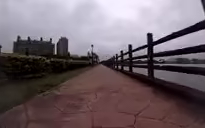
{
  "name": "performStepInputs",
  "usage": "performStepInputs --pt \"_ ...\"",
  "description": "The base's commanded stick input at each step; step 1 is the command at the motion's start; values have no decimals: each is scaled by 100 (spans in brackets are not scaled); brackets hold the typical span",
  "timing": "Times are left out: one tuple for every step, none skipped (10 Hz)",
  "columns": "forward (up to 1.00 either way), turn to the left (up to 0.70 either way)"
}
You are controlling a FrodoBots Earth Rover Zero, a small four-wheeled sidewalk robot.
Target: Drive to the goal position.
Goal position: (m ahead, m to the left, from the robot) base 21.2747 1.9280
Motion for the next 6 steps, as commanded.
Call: performStepInputs --pt "100 0" --pt "100 0" --pt "100 0" --pt "100 0" --pt "100 0" --pt "100 0"
